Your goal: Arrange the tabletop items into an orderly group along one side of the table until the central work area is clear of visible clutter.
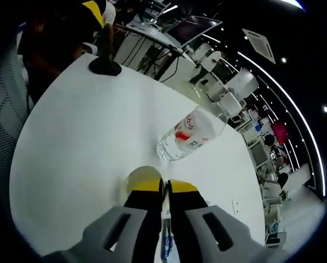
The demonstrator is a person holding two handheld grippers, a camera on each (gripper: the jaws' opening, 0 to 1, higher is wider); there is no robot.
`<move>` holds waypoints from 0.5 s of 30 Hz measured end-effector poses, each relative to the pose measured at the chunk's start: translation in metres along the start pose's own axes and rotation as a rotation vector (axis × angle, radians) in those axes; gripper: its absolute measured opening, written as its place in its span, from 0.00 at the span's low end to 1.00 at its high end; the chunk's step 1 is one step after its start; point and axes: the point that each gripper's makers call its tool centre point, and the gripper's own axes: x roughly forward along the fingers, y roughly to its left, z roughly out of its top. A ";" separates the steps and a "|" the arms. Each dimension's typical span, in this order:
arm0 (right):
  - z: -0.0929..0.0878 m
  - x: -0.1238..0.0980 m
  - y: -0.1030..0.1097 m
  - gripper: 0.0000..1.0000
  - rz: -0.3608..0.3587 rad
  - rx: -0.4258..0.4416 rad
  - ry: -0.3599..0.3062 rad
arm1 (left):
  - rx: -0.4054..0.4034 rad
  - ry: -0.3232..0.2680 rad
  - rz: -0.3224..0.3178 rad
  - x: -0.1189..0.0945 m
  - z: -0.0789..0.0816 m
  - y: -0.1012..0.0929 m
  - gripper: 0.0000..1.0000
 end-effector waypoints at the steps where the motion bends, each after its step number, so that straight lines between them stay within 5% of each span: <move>1: 0.000 -0.001 -0.002 0.03 -0.001 -0.002 -0.003 | 0.001 -0.001 0.002 0.000 0.000 0.000 0.94; 10: -0.002 -0.008 -0.040 0.02 -0.032 0.241 -0.026 | 0.000 -0.004 0.011 -0.001 0.001 0.002 0.94; 15: -0.010 -0.003 -0.060 0.02 -0.027 0.469 -0.023 | -0.001 -0.009 0.015 -0.001 0.002 0.002 0.94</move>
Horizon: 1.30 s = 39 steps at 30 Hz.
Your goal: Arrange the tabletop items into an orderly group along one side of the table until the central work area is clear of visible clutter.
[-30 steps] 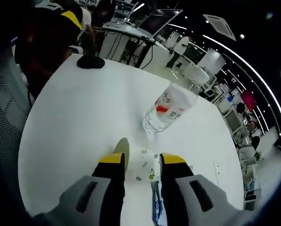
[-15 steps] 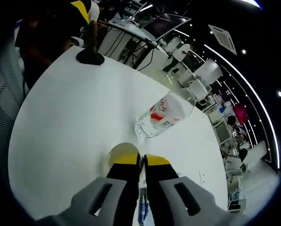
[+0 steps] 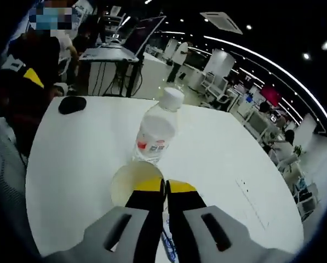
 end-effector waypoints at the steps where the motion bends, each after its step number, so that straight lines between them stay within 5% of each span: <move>1: 0.000 0.002 -0.002 0.02 0.004 0.044 -0.003 | -0.001 0.000 0.000 0.000 0.000 0.000 0.94; 11: -0.018 0.018 -0.014 0.02 0.016 0.522 0.001 | -0.002 0.009 -0.005 0.001 -0.001 -0.001 0.94; 16: -0.026 0.025 -0.025 0.02 -0.011 0.618 -0.014 | -0.008 0.011 -0.010 0.002 -0.002 -0.002 0.94; 26: -0.042 0.049 -0.047 0.02 -0.039 0.650 0.023 | -0.013 0.016 -0.026 0.004 -0.003 -0.005 0.96; 39: -0.039 0.047 -0.035 0.02 -0.014 0.657 0.038 | -0.008 0.031 -0.033 0.005 -0.005 -0.007 0.95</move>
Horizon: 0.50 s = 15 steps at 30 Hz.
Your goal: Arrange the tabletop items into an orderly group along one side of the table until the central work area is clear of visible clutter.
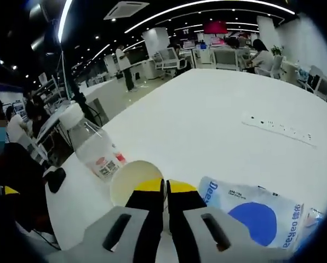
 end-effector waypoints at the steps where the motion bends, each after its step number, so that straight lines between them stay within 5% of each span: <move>1: 0.000 -0.001 0.002 0.02 0.001 -0.009 0.005 | 0.000 0.001 0.001 0.000 0.000 0.000 0.95; 15: -0.001 0.000 0.002 0.03 -0.001 -0.037 0.035 | 0.004 0.004 -0.002 -0.002 -0.001 0.001 0.95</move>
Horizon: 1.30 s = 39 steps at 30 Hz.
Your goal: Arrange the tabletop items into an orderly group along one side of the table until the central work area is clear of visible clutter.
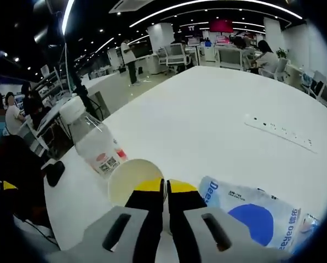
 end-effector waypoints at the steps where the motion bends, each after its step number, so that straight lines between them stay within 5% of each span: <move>1: 0.000 0.000 0.000 0.03 -0.001 0.000 0.001 | 0.001 0.000 0.000 0.000 0.000 0.000 0.95; 16: -0.002 0.008 -0.003 0.08 0.001 -0.011 0.016 | -0.005 -0.006 0.010 -0.001 0.000 0.003 0.94; 39: -0.003 0.002 0.004 0.03 0.012 0.028 0.043 | -0.003 0.000 0.012 -0.001 0.000 0.003 0.94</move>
